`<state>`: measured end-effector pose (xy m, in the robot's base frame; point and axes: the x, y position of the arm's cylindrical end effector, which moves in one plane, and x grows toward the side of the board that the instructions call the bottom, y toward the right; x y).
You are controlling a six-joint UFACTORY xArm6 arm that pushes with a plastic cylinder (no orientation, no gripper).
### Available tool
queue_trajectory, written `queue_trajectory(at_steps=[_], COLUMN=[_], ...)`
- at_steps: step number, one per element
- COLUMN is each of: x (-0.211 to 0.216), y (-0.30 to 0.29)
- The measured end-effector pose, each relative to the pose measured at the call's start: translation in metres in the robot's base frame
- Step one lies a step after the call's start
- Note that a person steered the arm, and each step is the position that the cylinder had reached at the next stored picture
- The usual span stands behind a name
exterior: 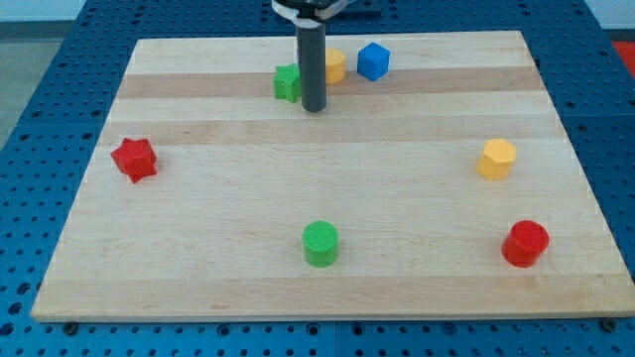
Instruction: Place green star left side of blue triangle
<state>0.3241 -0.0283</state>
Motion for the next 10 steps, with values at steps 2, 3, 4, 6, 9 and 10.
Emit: queue_trajectory(at_steps=[2,3,4,6,9,10], x=[-0.017,0.018,0.036,0.008,-0.022,-0.040], y=[-0.005,0.001,-0.041,-0.050,-0.048,-0.064])
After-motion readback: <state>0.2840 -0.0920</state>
